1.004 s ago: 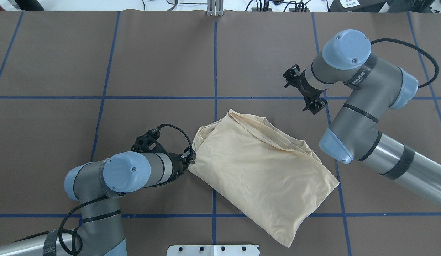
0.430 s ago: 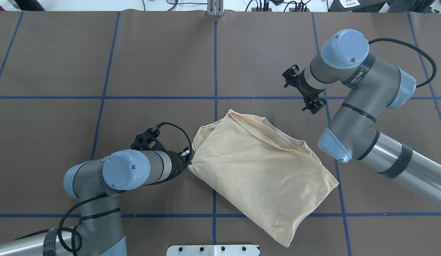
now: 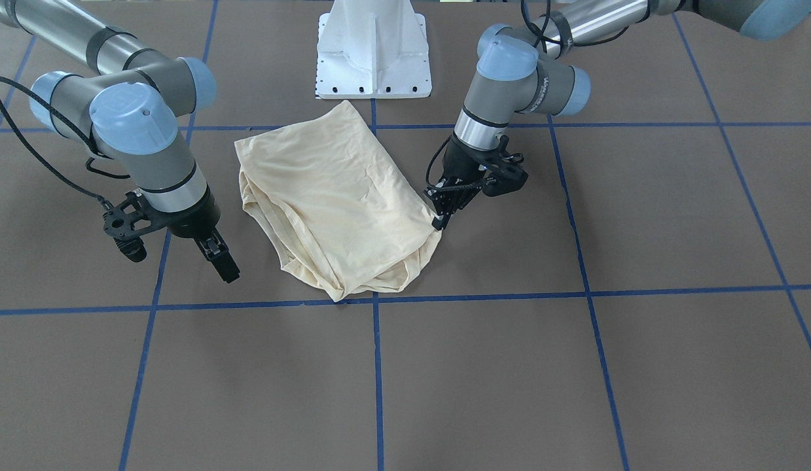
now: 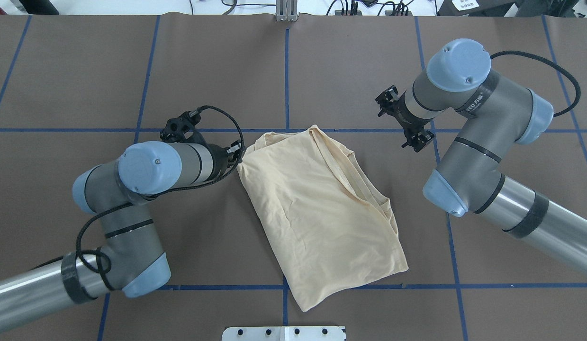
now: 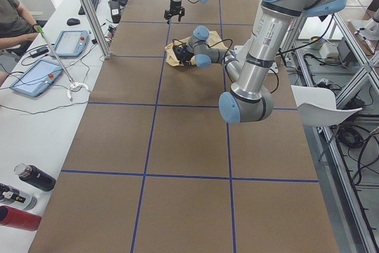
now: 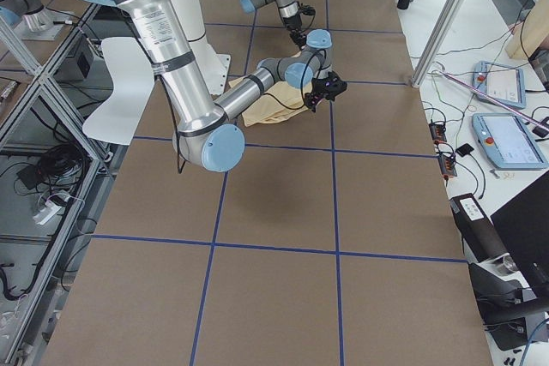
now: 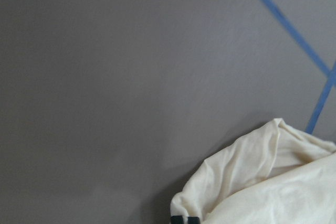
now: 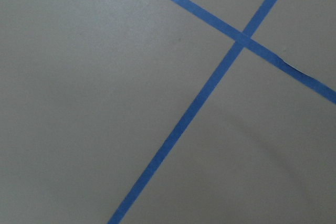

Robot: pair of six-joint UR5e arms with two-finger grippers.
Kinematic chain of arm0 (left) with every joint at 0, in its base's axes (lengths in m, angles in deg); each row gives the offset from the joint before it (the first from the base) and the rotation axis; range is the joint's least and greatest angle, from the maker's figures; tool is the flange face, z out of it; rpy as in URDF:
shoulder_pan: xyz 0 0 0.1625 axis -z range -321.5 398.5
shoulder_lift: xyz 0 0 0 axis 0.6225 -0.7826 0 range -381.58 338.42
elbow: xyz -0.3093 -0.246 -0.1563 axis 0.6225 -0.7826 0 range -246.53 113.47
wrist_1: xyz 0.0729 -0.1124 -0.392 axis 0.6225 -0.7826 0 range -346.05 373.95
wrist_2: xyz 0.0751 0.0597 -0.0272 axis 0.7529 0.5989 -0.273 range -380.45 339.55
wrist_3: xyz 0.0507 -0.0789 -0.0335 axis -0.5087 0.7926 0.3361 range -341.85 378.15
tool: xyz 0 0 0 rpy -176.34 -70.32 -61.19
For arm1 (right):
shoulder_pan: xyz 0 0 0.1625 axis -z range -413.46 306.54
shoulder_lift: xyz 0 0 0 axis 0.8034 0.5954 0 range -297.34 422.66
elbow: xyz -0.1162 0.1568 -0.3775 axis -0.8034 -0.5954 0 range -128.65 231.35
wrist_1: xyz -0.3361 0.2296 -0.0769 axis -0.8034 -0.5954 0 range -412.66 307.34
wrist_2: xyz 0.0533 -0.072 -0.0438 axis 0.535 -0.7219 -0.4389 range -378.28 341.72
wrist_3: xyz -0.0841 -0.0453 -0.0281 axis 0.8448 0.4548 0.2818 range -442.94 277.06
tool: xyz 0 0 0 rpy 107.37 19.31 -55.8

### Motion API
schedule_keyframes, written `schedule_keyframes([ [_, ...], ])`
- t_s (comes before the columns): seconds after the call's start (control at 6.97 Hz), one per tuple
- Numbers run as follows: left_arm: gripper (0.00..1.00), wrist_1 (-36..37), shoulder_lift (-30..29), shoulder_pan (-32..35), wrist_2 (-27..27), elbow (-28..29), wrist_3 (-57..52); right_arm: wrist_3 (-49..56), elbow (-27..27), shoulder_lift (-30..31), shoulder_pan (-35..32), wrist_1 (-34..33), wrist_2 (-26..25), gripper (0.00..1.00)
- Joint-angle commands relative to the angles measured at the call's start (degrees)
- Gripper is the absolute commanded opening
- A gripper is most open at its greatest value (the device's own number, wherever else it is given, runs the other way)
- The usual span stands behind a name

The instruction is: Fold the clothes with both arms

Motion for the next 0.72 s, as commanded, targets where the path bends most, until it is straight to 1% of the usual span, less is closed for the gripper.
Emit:
schedule_keyframes([
  [0.0,0.0,-12.44,-9.53,5.92,0.03,19.46,-7.38,0.05,0.34,-0.12,0.0,0.18,0.03,1.0],
  [0.14,0.06,-15.36,-12.0,7.6,0.03,25.29,-12.12,-0.38,0.26,-0.29,0.0,2.88,-0.06,1.0],
  [0.29,0.34,-15.83,-14.55,8.66,-0.06,28.83,-12.43,-0.56,0.25,-0.38,0.0,4.3,0.03,1.0],
  [0.43,0.97,-16.09,-14.58,8.85,-0.06,29.13,-13.39,0.04,0.43,-0.47,0.17,4.49,0.03,1.0],
  [0.57,1.0,-16.18,-14.67,9.02,-0.23,27.83,-13.32,-0.73,0.6,-0.9,0.96,7.36,-0.06,1.0],
])
